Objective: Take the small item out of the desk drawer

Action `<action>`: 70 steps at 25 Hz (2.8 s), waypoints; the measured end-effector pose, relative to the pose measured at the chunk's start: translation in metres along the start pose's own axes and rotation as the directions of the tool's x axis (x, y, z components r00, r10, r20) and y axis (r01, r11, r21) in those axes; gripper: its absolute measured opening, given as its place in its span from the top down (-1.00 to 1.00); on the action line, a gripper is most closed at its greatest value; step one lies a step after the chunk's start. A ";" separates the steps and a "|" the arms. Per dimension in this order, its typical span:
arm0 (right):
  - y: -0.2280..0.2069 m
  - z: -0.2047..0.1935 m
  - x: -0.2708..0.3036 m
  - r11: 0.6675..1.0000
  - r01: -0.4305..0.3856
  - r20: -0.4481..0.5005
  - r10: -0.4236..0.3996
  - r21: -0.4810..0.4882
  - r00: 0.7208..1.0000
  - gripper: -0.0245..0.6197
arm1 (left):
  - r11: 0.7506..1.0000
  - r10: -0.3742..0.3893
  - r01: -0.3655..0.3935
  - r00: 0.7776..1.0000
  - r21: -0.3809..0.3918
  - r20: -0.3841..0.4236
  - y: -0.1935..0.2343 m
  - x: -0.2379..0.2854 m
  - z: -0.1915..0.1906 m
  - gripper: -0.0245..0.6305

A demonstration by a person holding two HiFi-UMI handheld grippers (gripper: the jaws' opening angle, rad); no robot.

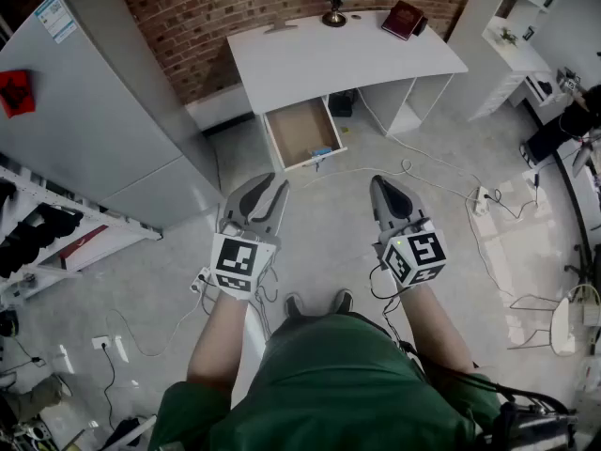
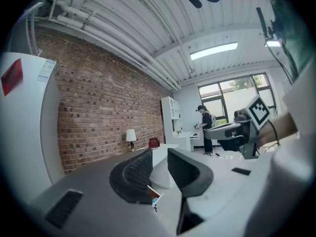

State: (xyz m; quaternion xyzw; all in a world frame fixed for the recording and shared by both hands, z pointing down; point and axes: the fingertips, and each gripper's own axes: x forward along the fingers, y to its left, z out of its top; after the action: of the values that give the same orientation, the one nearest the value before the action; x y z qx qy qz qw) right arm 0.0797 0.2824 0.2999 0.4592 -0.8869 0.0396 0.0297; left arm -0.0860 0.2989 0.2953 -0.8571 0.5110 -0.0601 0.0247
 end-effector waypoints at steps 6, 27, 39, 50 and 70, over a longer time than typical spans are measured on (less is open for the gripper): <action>-0.022 0.003 -0.011 1.000 -0.015 0.008 0.015 -0.008 1.000 0.92 | 1.000 0.026 -0.026 1.000 -0.003 -0.010 -0.019 0.012 0.007 0.66; -0.097 -0.011 -0.014 0.995 -0.103 0.011 0.103 0.003 0.995 0.91 | 0.994 0.113 -0.112 0.988 0.015 -0.102 -0.069 0.064 -0.007 0.66; -0.108 -0.015 0.065 0.998 -0.061 -0.026 0.061 -0.023 0.998 0.91 | 0.997 0.073 -0.073 0.993 0.001 -0.095 0.008 0.123 -0.027 0.66; -0.106 -0.015 0.161 1.000 0.022 -0.076 -0.023 -0.013 0.997 0.91 | 0.985 -0.005 0.025 0.993 0.168 -0.116 0.096 0.179 -0.053 0.66; -0.133 -0.043 0.245 0.995 0.089 -0.145 -0.084 0.033 0.986 0.91 | 0.972 -0.080 0.131 0.964 0.195 -0.253 0.150 0.234 -0.135 0.66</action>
State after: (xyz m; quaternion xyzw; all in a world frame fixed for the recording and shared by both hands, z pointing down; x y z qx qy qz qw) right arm 0.0484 0.0113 0.3701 0.4938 -0.8608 0.0888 0.0860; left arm -0.1237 0.0240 0.4314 -0.8620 0.4544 -0.2195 0.0488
